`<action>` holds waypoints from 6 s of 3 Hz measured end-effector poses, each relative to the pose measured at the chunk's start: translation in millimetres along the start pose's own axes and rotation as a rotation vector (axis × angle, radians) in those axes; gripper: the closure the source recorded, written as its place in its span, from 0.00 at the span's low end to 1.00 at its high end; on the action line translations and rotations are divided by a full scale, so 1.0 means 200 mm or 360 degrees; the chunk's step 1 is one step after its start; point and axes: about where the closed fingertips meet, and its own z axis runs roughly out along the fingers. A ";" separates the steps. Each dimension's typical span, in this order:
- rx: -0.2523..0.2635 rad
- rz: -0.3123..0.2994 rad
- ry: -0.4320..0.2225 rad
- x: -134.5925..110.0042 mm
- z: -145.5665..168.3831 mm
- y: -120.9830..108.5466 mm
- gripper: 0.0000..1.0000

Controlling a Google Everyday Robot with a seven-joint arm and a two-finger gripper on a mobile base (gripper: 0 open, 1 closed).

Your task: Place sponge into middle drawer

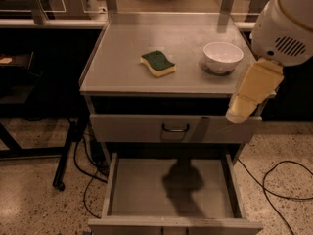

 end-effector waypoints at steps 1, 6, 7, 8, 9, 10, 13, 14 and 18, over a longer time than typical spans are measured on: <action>0.0010 -0.0001 -0.0013 -0.02 -0.01 0.02 0.00; -0.0185 0.0263 -0.0127 -0.57 0.45 0.04 0.00; -0.0178 0.0418 -0.0159 -0.69 0.57 0.02 0.00; -0.0164 0.0504 -0.0150 -0.82 0.69 -0.07 0.00; -0.0164 0.0517 -0.0151 -0.86 0.72 -0.09 0.00; -0.0175 0.0558 -0.0146 -0.87 0.74 -0.14 0.00; -0.0127 0.0820 -0.0161 -0.94 0.97 -0.47 0.00; -0.0069 0.1076 -0.0106 -0.77 1.17 -0.61 0.00; -0.0219 0.1011 -0.0339 -0.94 1.14 -0.54 0.00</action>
Offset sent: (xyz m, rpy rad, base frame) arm 0.0456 0.1162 -0.0746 0.1432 0.1255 -0.1103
